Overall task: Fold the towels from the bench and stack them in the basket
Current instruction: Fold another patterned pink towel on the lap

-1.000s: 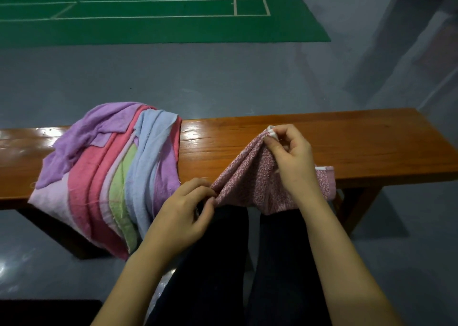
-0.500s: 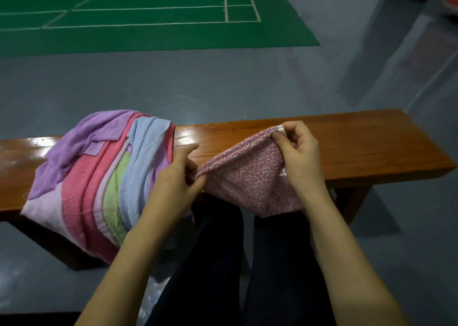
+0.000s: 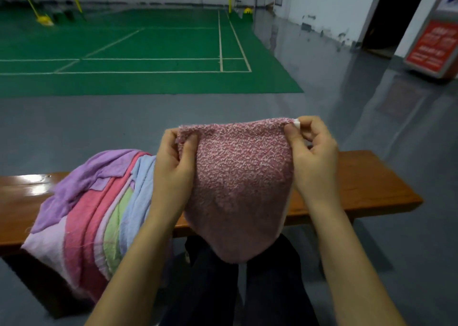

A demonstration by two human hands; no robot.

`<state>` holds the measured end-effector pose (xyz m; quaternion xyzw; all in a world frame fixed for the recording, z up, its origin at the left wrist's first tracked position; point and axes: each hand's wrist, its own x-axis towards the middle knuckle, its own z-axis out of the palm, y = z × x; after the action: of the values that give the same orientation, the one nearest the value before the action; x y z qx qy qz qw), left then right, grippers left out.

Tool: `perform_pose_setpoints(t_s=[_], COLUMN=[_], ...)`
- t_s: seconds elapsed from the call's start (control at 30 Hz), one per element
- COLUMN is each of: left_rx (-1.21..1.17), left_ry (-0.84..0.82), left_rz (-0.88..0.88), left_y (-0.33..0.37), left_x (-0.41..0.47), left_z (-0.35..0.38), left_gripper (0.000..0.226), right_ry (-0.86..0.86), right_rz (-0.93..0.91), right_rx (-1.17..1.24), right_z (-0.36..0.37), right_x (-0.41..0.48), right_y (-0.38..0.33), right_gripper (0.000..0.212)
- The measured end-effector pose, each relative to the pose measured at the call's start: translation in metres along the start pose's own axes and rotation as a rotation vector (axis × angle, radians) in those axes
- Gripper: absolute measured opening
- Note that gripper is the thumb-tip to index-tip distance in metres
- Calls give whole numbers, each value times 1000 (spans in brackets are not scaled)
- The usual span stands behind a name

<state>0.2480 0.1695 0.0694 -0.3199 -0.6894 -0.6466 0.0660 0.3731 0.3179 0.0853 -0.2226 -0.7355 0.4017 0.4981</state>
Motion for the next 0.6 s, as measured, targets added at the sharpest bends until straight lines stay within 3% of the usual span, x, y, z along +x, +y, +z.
perform_pose_setpoints(t_s=[0.13, 0.27, 0.37, 0.6], left_rx=[0, 19, -10, -93], left_ry=[-30, -21, -22, 16], left_rz=[48, -119, -241, 11], left_y=[4, -31, -48, 14], left_x=[14, 22, 43, 113], left_z=[-10, 1, 8, 5], left_gripper=[12, 10, 13, 14], right_ry=[25, -60, -119, -2], right_rz=[70, 275, 326, 149], right_rx=[183, 206, 166, 257], right_z=[5, 33, 51, 45], right_x=[0, 3, 20, 91], right_y=[-9, 22, 39, -14], right_gripper=[12, 16, 15, 15])
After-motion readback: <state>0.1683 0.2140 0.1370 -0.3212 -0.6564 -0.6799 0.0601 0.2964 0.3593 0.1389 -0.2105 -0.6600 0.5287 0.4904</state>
